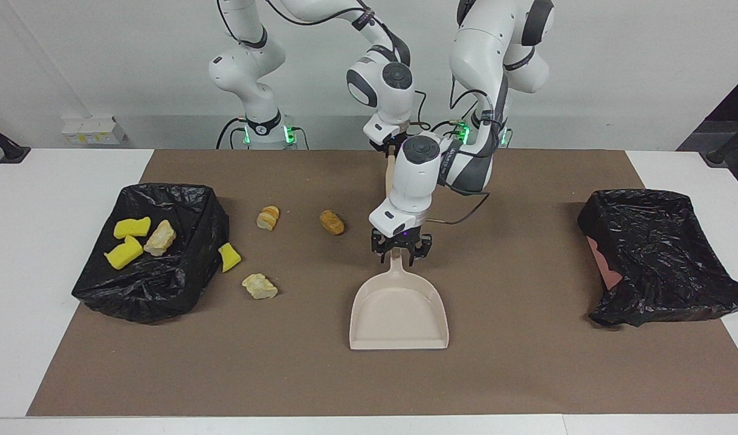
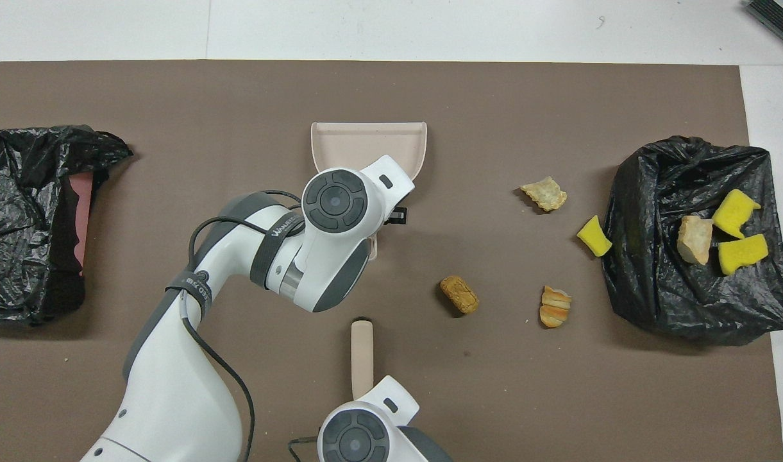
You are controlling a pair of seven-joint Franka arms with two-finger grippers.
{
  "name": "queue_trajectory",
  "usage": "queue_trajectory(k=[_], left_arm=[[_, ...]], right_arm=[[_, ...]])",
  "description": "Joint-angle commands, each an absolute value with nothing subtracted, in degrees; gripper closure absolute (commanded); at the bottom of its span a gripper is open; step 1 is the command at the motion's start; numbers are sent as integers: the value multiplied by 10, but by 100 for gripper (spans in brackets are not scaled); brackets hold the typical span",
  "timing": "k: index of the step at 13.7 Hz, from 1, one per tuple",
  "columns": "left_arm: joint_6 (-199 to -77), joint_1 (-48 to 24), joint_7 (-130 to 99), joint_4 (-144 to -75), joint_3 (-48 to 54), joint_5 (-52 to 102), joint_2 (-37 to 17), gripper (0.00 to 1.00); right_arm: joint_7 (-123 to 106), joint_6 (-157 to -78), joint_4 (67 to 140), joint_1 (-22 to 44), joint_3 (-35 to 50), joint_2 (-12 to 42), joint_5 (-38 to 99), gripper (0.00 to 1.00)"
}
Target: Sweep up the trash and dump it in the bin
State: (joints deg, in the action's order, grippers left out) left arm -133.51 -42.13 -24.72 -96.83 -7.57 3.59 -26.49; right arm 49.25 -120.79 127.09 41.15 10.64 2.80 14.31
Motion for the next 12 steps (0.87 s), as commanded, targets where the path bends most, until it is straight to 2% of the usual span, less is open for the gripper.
queue_trajectory(k=[1,2,5,12], left_arm=[[-1335,-422,-242,-963,-80,36,-268,95],[-1334,-419,-242,-963,-80,36,-265,100],[-1323,-403,-178,-967,-81,36,-246,100],[-1250,-366,30,-969,-81,35,-214,100]], right_arm=[[492,-1124,1262,361,110,-32,153,100],[490,-1091,1256,344,109,-53,153,100],[474,-1005,1224,276,106,-64,143,100],[318,-976,1218,131,106,-37,-88,100]])
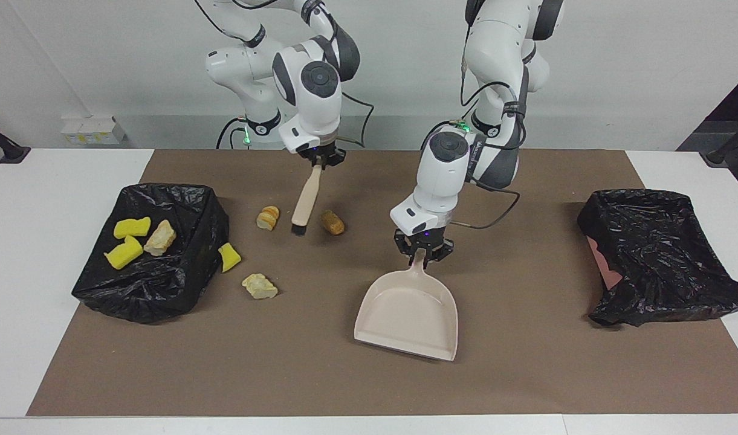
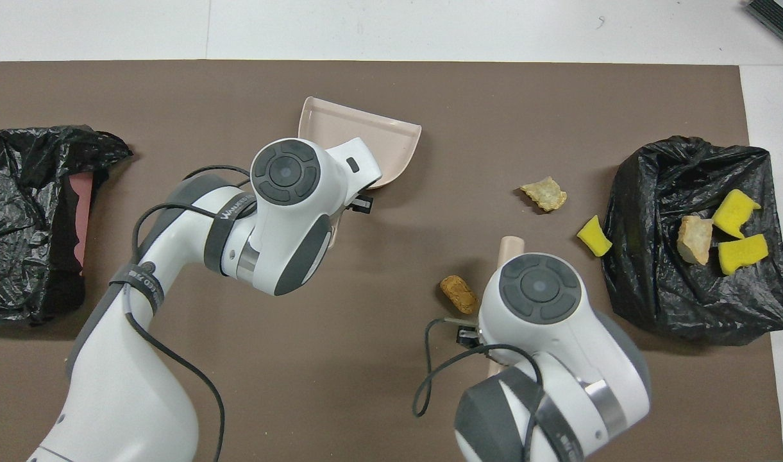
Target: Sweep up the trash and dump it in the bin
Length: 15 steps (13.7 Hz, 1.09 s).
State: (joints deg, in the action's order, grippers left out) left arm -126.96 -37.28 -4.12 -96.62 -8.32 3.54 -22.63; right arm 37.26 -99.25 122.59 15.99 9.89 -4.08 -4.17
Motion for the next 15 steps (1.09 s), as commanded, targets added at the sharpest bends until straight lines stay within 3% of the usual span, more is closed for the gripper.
queue_trajectory(k=[1,4,9,12,15], left_arm=[[-1248,-366,81,-967,-81,35,-214,100],[-1233,-357,176,-966,-81,36,-214,100],[-1215,-289,357,-969,-81,38,-214,100],[-1209,-263,448,-974,-81,38,-214,100],[-1195,-248,489,-986,-81,38,-208,100]], right_arm=[[305,-979,1221,104,106,-34,-97,100],[285,-988,1223,55,107,-8,-171,100],[268,-1043,1232,26,108,39,-240,100],[198,-1091,1220,32,109,54,-167,100],[168,-1071,1163,65,113,80,-113,100]])
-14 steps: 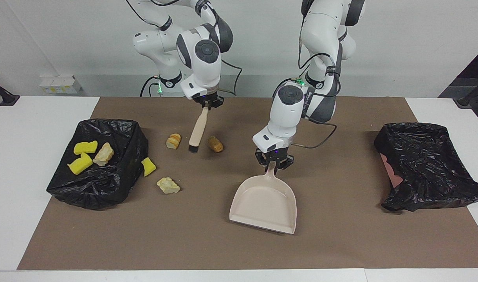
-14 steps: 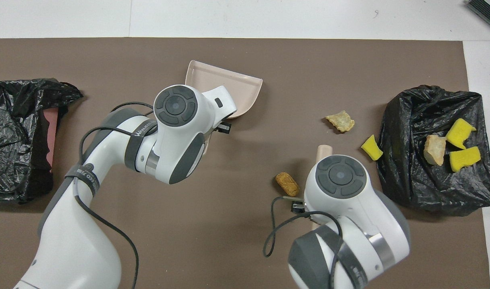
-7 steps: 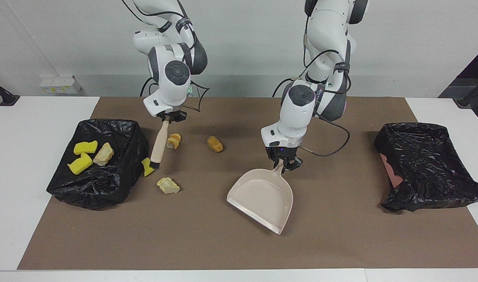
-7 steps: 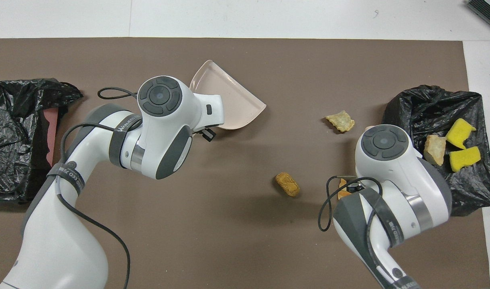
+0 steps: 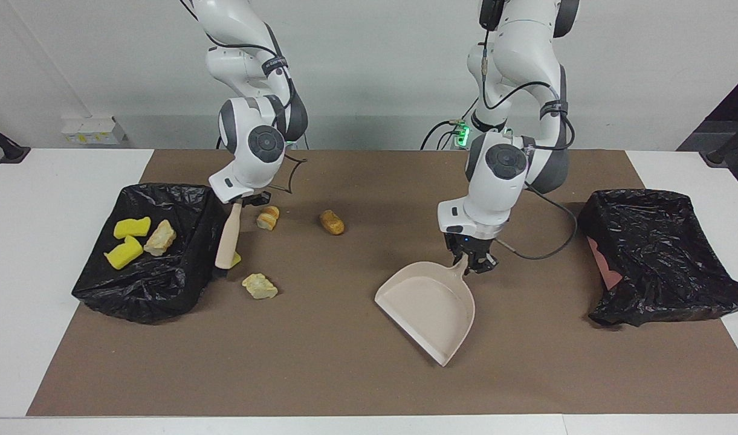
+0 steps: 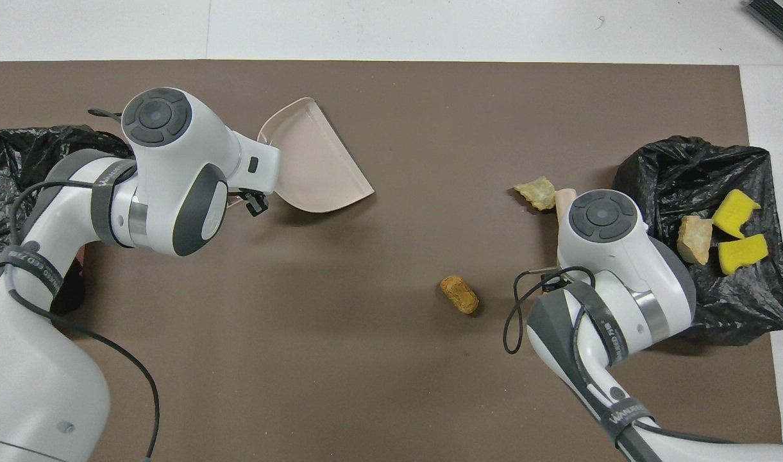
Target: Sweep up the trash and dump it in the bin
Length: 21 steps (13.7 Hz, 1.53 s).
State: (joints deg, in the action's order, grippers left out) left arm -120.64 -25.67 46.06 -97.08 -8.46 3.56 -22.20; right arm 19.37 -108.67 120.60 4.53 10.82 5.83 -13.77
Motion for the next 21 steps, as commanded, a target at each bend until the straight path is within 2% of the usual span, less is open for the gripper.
queue_trajectory(k=[1,5,7,10,14,17,21], left_arm=[[-1196,-247,499,-1001,-81,38,-200,100],[-1198,-247,578,-1026,-82,38,-188,100],[-1209,-250,584,-1045,-82,37,-179,100],[-1215,-253,584,-1063,-82,36,-171,100],[-1217,-258,590,-1070,-82,30,-168,100],[-1245,-277,589,-1109,-83,-5,-148,100],[-1248,-280,582,-1115,-83,-8,-145,100]], right_arm=[[166,-1058,1140,83,113,88,-113,100],[137,-958,1024,102,113,118,-92,100],[115,-955,1018,89,111,119,-99,100],[96,-1018,1051,39,109,120,-102,100],[96,-1083,1081,35,111,142,-91,100],[112,-1131,1093,54,111,167,-38,100],[145,-1161,1076,106,112,194,11,100]])
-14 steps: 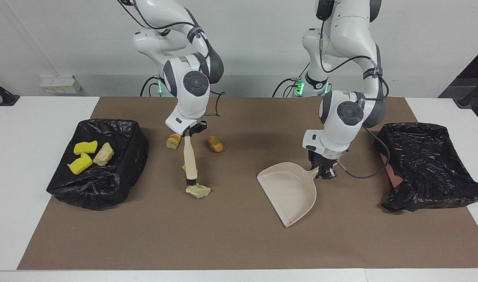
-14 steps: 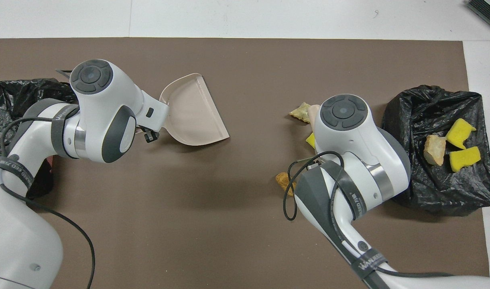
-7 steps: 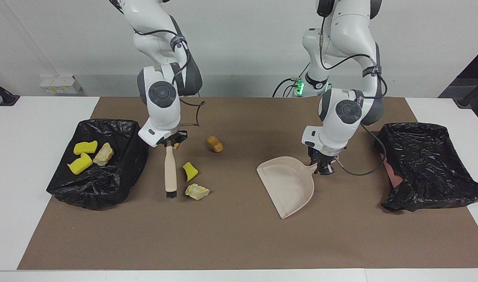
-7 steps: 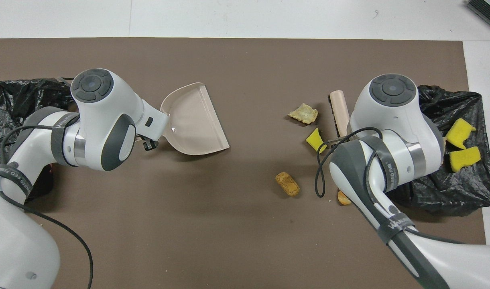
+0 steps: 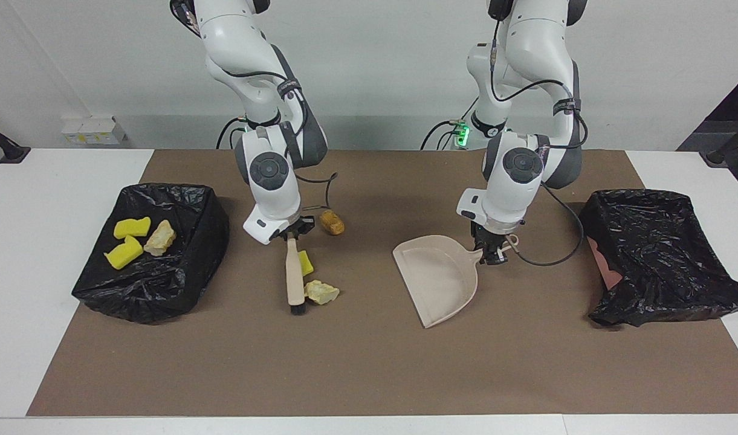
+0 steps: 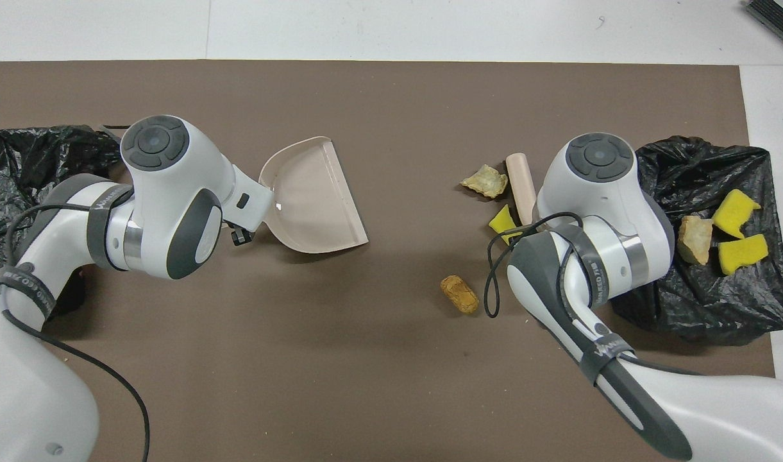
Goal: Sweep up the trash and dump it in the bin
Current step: 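Sweep the sponge and bread toward the dustpan with the right gripper's brush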
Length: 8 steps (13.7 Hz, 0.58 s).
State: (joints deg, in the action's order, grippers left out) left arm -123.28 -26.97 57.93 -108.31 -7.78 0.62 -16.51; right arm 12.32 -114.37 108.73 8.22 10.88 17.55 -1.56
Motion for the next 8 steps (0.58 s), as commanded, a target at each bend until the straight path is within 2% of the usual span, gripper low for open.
queue_trajectory(k=[1,8], left_arm=[[-1248,-286,580,-1116,-83,-8,-144,100],[-1250,-300,572,-1118,-83,-17,-141,100]], right_arm=[[146,-1164,1064,125,112,198,22,100],[141,-1207,1049,214,112,223,164,100]])
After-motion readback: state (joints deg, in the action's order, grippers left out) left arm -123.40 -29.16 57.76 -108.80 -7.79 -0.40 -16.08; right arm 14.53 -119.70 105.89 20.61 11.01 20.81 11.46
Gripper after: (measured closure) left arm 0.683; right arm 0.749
